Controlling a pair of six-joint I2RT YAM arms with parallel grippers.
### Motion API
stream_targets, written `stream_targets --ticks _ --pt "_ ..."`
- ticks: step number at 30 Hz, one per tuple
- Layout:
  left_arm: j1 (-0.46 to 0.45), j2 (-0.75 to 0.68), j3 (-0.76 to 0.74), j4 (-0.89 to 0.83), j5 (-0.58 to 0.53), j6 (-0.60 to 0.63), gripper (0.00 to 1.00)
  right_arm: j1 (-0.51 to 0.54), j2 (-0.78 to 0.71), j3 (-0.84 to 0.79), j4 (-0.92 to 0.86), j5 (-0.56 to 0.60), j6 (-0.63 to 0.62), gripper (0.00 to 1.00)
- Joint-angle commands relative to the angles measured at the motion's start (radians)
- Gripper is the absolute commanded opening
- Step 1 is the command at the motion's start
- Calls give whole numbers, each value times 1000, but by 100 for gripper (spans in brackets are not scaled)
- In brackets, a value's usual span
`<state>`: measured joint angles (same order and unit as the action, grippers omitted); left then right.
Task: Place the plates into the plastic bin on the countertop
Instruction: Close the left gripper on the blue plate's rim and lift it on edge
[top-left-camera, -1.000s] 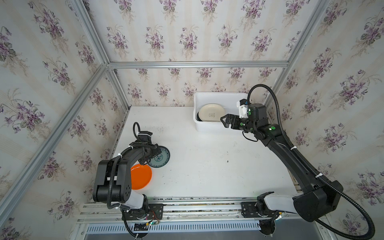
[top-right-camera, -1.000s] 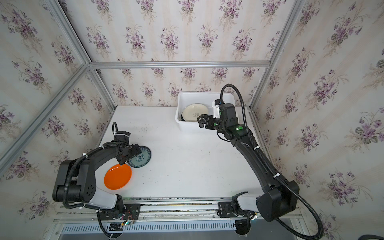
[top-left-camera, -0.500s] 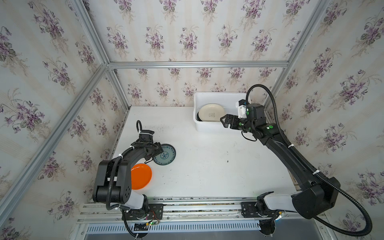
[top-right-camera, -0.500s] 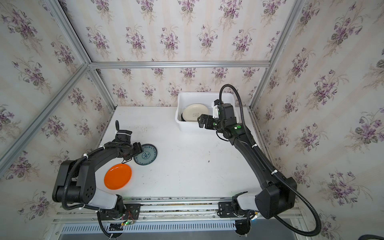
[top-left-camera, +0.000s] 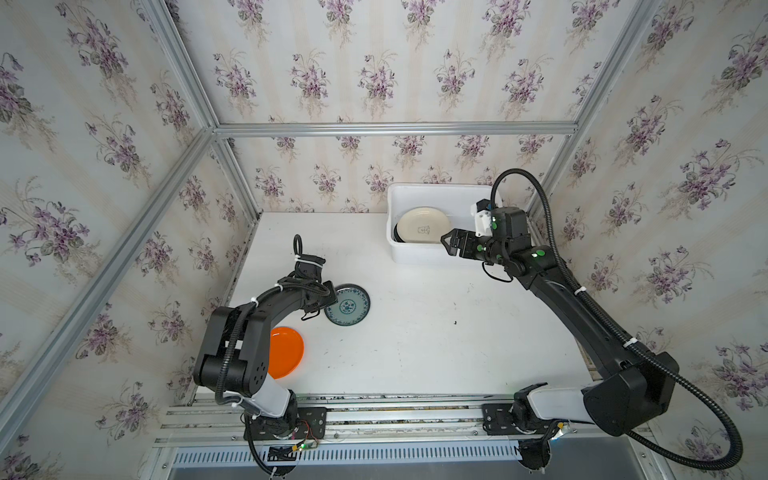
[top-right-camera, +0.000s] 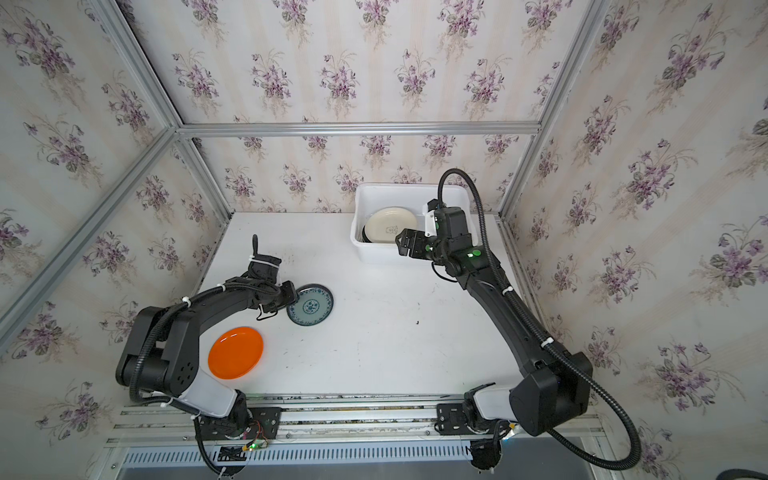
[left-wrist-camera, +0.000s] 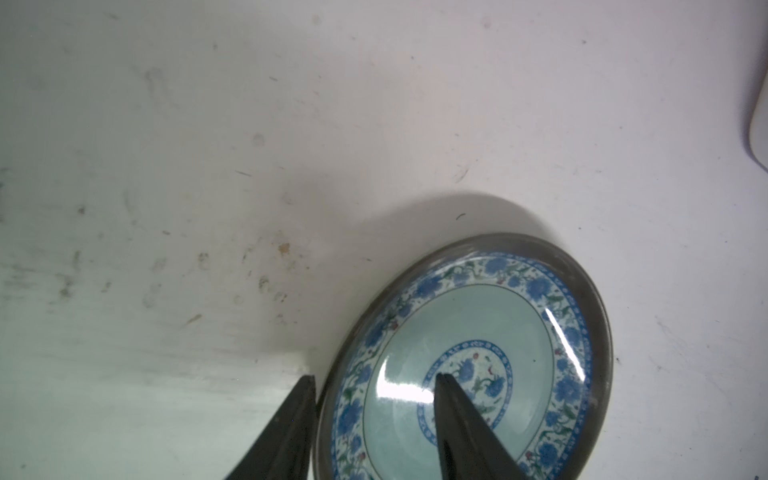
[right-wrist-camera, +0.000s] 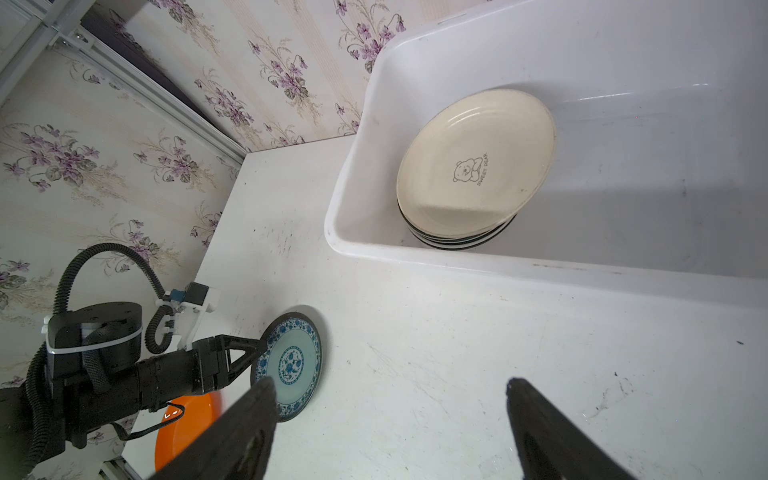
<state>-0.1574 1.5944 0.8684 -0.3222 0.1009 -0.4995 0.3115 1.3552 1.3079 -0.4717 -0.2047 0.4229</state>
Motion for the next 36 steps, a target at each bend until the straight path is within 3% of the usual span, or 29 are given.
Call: stream_targets --ticks 1,14,22,36 --pt "-17 13 13 19 14 12 49 1 5 10 19 -4 4 86" --pt "-51 85 38 21 40 20 42 0 -8 -23 57 -21 20 88" --pt "-69 117 53 32 55 18 31 -1 -7 -58 80 -56 35 90" --pt "-106 144 70 50 65 8 5 -27 -46 -156 49 2 33 91"
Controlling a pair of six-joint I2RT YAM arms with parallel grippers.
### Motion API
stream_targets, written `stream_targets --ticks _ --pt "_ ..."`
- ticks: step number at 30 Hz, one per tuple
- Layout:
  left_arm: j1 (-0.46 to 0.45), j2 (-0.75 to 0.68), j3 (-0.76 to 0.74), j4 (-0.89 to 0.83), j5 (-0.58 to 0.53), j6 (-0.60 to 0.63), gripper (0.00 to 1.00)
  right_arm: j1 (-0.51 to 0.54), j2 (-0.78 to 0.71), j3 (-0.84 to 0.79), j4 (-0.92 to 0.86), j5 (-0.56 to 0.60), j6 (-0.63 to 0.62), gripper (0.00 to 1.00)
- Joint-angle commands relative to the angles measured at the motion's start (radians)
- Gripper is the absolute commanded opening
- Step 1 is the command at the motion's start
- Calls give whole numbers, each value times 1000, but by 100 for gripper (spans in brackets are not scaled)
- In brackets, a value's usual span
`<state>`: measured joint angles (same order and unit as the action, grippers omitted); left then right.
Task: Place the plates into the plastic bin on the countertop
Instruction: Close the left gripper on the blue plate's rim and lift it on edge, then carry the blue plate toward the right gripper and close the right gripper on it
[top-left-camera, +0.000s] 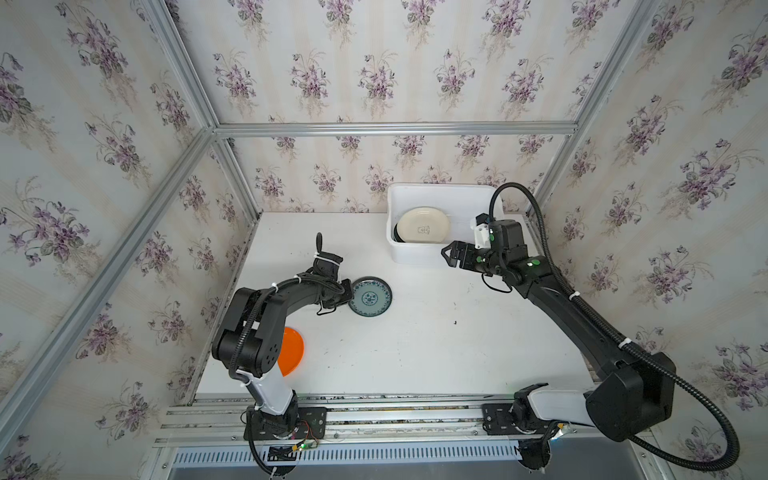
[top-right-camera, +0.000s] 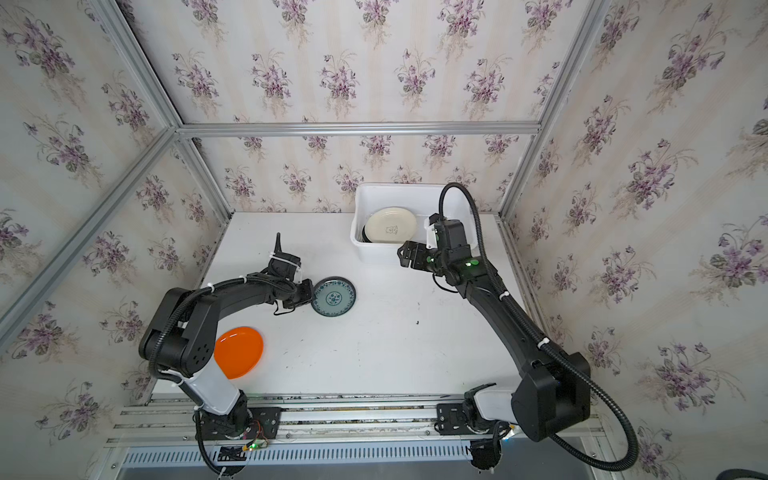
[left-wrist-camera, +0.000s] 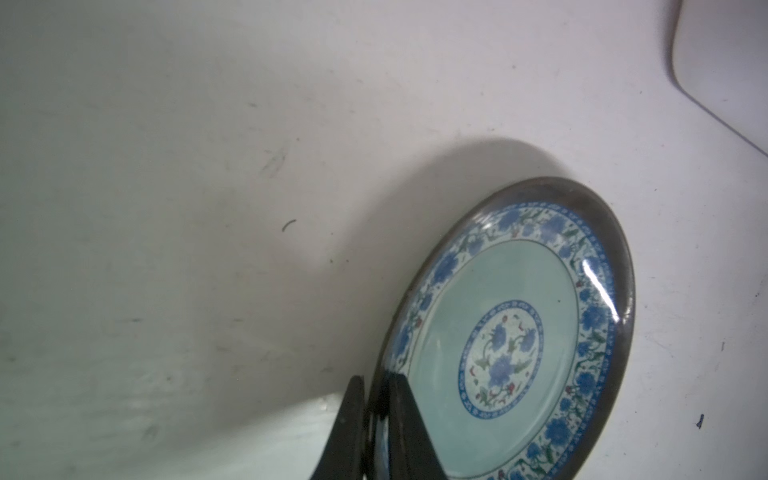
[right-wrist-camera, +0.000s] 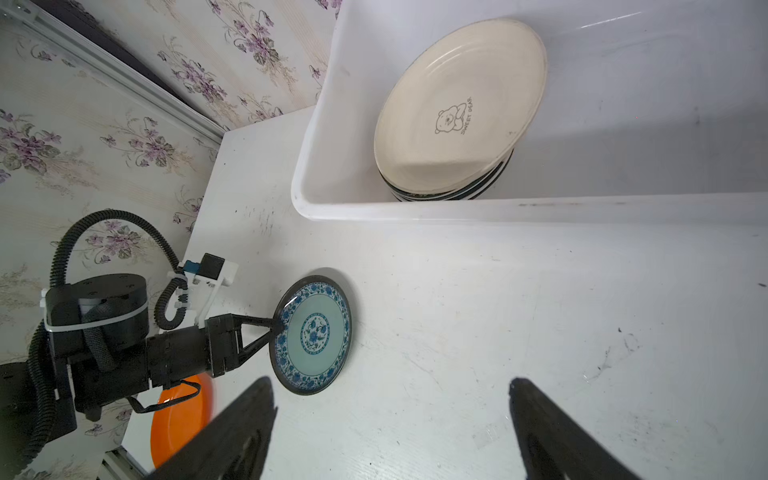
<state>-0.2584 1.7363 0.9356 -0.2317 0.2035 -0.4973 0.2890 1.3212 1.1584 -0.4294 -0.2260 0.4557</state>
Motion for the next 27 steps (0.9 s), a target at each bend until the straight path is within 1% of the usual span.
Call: stream_targets --ticks 1,2,4,10,11,19,21,24,27 --pt "-8 -3 6 -38 -37 3 3 -7 -14 -12 8 23 1 91" --pt "-12 -9 9 -37 -35 -1 1 -9 -17 -18 9 21 1 91" --pt "-16 -20 17 -35 -24 -4 0 -13 -19 -29 14 7 13 92" --pt "-23 -69 40 -32 27 -19 0 -25 -13 -57 52 -62 55 93" --pt "-24 -79 43 -29 56 -23 0 -27 -10 -61 60 -74 57 94" --pt "-40 -156 87 32 163 -84 0 -37 28 -95 155 -231 127 94" --pt "-48 -165 102 43 170 -97 0 -37 29 -97 156 -235 125 93" --pt "-63 -166 135 49 164 -106 0 -37 9 -103 139 -206 102 93" --pt "-74 -149 176 52 182 -129 0 -37 -9 -112 145 -196 89 93"
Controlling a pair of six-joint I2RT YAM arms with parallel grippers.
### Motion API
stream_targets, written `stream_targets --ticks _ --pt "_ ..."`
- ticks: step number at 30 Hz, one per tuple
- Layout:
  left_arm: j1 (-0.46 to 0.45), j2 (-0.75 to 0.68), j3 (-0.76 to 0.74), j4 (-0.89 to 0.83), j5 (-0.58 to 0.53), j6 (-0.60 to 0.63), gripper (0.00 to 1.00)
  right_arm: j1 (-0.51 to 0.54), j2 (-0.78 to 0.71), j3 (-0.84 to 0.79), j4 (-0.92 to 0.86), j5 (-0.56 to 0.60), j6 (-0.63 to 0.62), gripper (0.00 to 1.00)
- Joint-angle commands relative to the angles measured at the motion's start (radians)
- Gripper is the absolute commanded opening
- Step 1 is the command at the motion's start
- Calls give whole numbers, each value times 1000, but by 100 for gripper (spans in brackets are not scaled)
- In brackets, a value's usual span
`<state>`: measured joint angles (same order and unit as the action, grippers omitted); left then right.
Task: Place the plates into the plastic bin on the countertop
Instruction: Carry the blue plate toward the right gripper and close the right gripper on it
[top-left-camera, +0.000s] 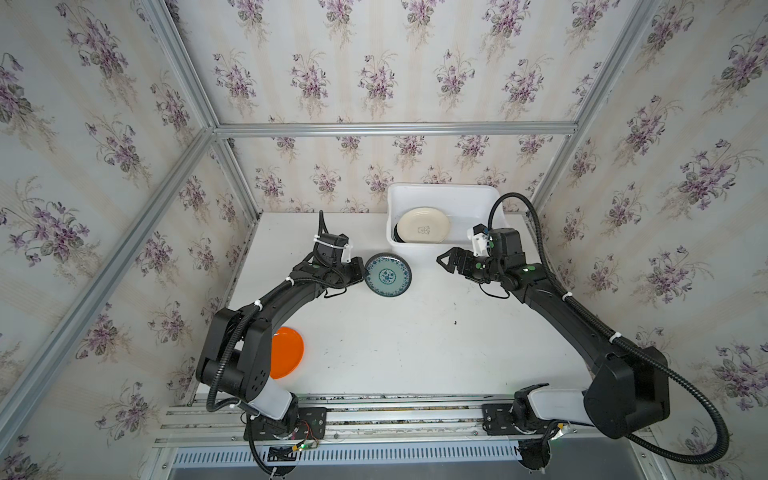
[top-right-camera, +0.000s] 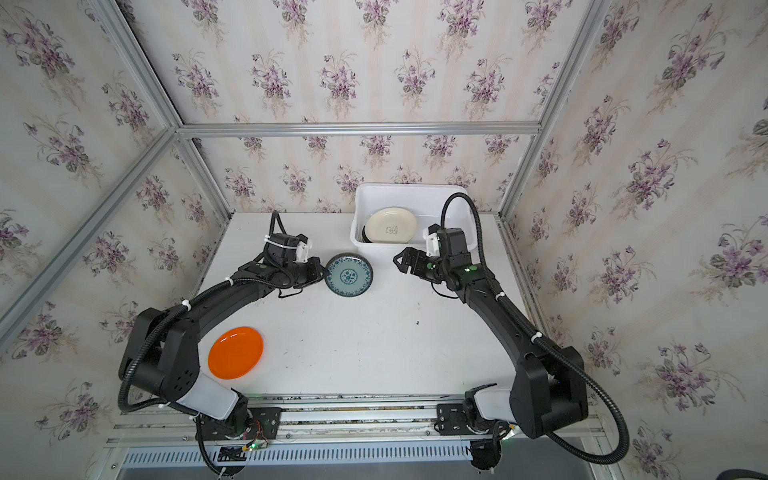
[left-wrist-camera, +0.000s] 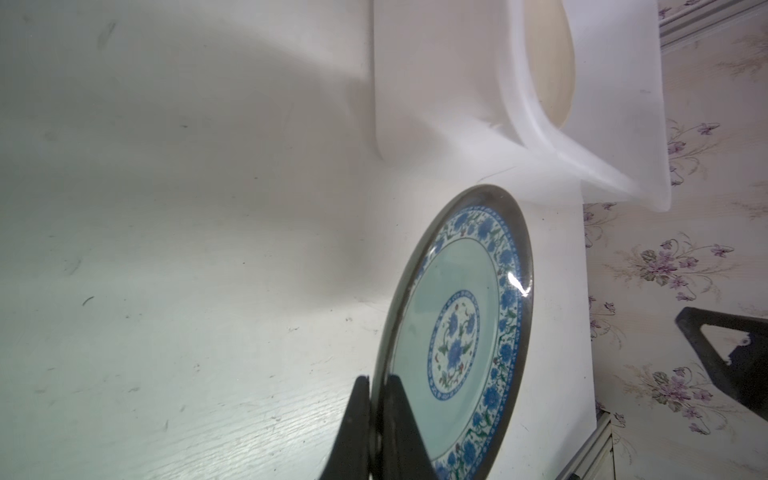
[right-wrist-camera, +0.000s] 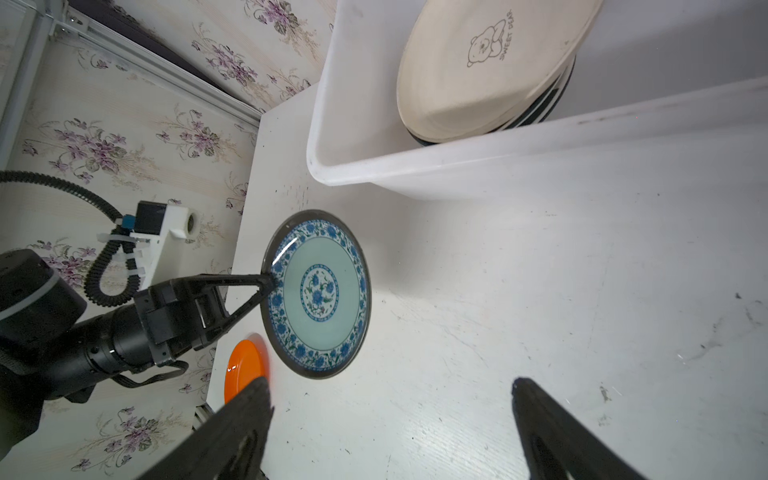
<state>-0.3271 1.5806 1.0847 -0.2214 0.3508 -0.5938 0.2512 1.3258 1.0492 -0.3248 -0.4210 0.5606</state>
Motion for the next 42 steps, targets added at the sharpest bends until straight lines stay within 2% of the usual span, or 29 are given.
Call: stream_targets --ticks 1,6,11,14,26,32,36,42 --pt "-12 12 43 43 40 -37 0 0 -16 -3 45 -7 -17 93" --pt "-54 28 103 45 59 -53 0 0 2 1 59 -31 -5 87" --pt "-97 24 137 50 65 -63 0 0 18 3 61 -45 2 66" --pt "-111 31 154 50 76 -63 0 0 22 7 56 -33 7 58" --pt "-152 58 190 55 102 -59 0 -1 34 20 53 -47 8 46" --pt "-176 67 211 56 116 -54 0 -1 39 12 66 -50 21 32" --pt "-182 65 216 57 114 -51 0 -1 34 8 61 -43 21 29" --pt "-184 67 221 57 108 -50 0 -3 31 8 62 -35 20 15"
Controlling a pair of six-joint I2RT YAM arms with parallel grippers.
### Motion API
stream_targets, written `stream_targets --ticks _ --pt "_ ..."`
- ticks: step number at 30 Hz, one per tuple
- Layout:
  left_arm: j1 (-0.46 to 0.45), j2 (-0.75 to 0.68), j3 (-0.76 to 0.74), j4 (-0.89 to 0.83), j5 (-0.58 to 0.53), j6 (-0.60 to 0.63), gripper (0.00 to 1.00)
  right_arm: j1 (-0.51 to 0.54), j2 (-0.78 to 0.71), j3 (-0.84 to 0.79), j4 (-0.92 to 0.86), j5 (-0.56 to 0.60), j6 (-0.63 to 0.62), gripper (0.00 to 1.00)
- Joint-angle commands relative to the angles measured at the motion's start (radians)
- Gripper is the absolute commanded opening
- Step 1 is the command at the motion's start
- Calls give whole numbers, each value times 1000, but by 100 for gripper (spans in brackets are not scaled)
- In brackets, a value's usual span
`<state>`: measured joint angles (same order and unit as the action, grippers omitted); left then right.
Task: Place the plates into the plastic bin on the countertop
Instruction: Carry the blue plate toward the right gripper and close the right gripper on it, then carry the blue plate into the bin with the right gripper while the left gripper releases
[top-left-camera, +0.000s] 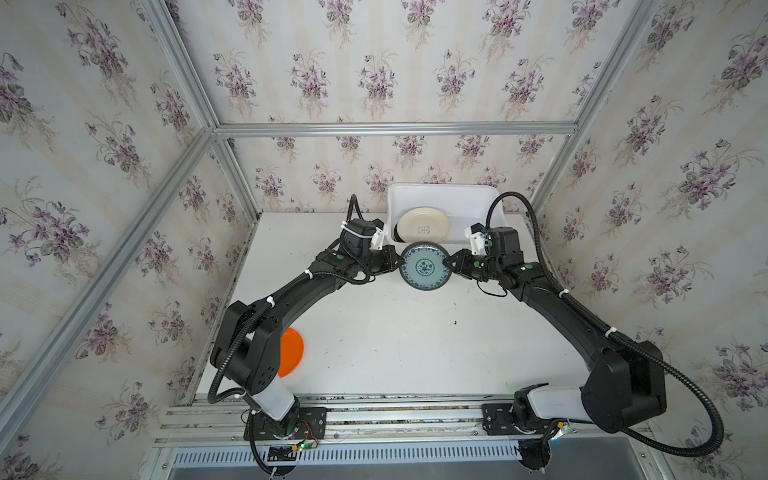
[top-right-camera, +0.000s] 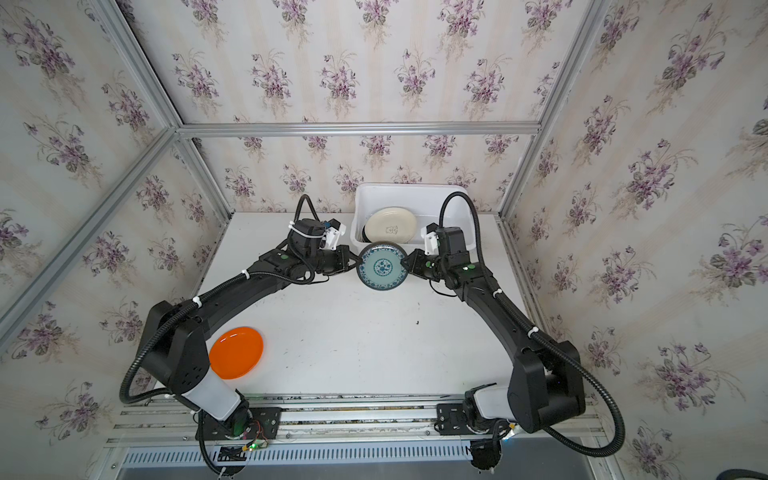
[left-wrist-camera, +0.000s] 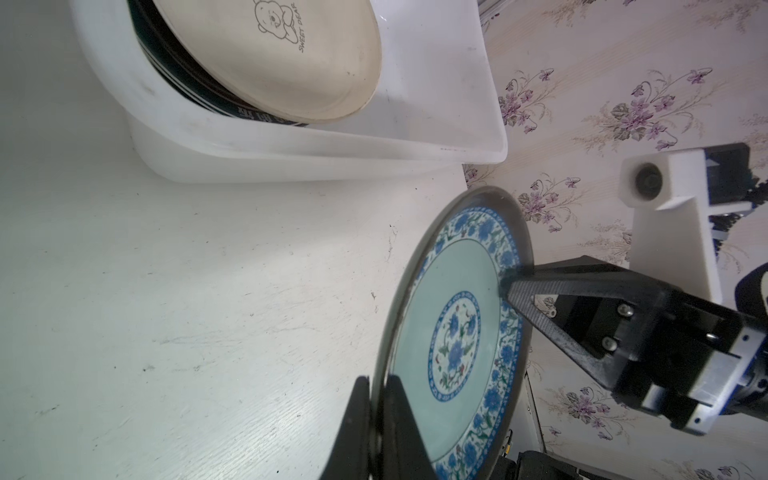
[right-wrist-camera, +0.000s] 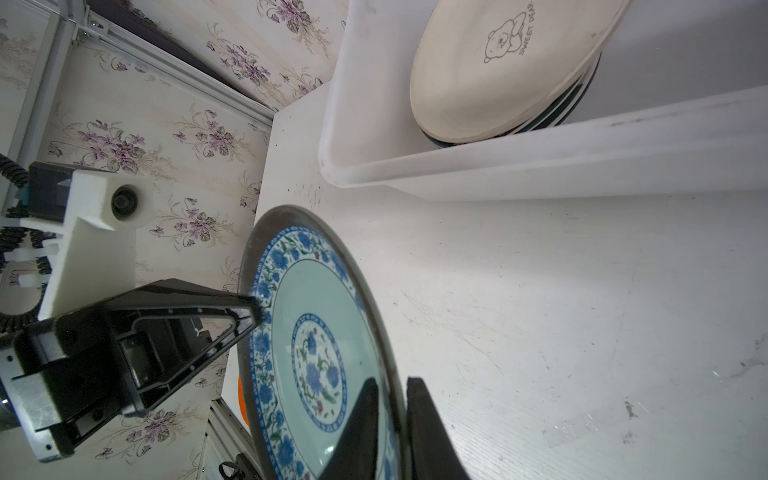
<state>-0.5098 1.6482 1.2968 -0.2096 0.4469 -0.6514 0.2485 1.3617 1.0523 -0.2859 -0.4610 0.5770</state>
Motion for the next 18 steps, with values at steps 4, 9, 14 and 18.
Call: stream_targets --ticks 4,9,14,18 --pt "2 8 9 45 10 12 3 -2 -8 -4 30 10 23 3" --pt "5 9 4 44 1 20 66 -3 -13 -6 18 31 29 0" --pt "24 -1 -11 44 -14 31 99 -6 -14 -1 0 70 36 0" --pt "59 5 -24 44 3 36 99 -11 0 36 -28 97 43 0"
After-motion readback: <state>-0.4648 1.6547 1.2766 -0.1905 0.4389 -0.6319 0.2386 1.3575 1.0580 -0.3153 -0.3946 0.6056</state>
